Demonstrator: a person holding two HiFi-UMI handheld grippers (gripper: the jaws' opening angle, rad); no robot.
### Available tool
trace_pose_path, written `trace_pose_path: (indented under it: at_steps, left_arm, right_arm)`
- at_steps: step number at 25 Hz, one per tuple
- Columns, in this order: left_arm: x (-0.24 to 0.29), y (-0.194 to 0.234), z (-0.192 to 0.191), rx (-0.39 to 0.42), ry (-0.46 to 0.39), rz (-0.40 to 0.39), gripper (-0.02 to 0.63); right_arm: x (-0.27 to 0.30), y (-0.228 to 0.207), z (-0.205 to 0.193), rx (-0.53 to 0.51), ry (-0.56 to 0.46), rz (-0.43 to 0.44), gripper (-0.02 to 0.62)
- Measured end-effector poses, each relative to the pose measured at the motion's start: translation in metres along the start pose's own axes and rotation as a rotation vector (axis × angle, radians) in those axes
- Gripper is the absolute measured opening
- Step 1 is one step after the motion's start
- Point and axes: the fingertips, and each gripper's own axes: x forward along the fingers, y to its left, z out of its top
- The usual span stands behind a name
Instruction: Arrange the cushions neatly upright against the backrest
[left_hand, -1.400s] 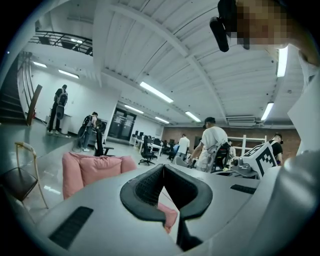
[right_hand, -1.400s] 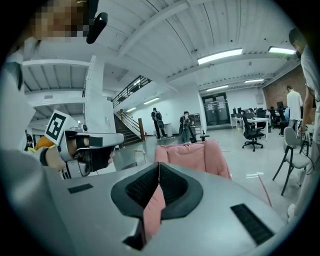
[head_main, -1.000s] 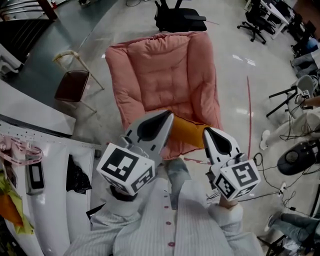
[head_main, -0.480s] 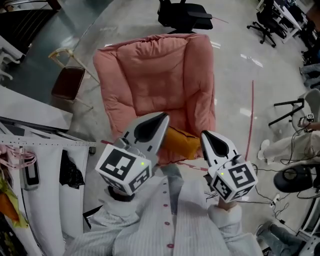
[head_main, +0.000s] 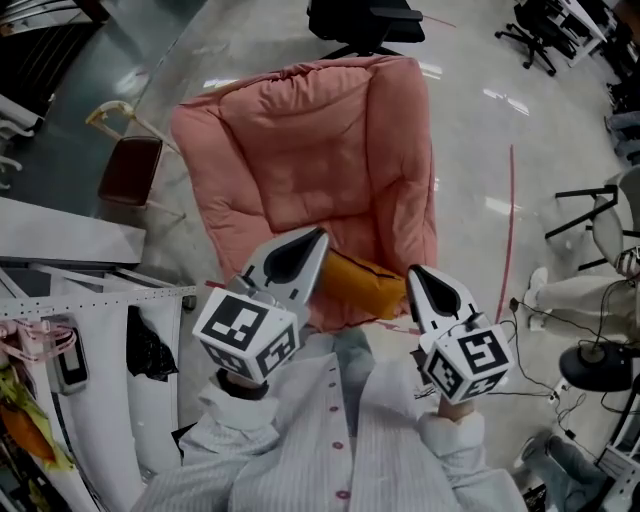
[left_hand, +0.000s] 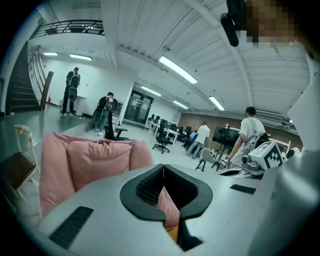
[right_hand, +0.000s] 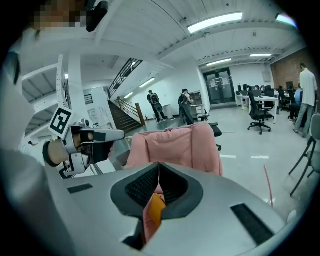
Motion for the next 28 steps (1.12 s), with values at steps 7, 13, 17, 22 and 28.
trace_pose_path:
  at_steps: [7, 13, 17, 22, 28]
  left_arm:
    - [0.018, 0.032, -0.048, -0.083, 0.097, -0.014, 0.012]
    - [0.035, 0.056, -0.105, -0.169, 0.194, -0.025, 0.012]
    - [0.043, 0.069, -0.139, -0.209, 0.245, -0.014, 0.012]
    - [0.051, 0.093, -0.177, -0.227, 0.294, 0.023, 0.014]
    - [0.065, 0.128, -0.231, -0.268, 0.365, 0.066, 0.078]
  right_arm:
    - [0.022, -0.021, -0.039, 0.048, 0.083, -0.042, 0.015]
    - [0.045, -0.035, -0.085, 0.114, 0.175, -0.045, 0.015]
    - [0.055, -0.041, -0.116, 0.149, 0.224, -0.075, 0.017]
    - [0.063, -0.053, -0.154, 0.216, 0.273, -0.127, 0.045]
    - [0.070, -0.072, -0.203, 0.307, 0.326, -0.216, 0.133]
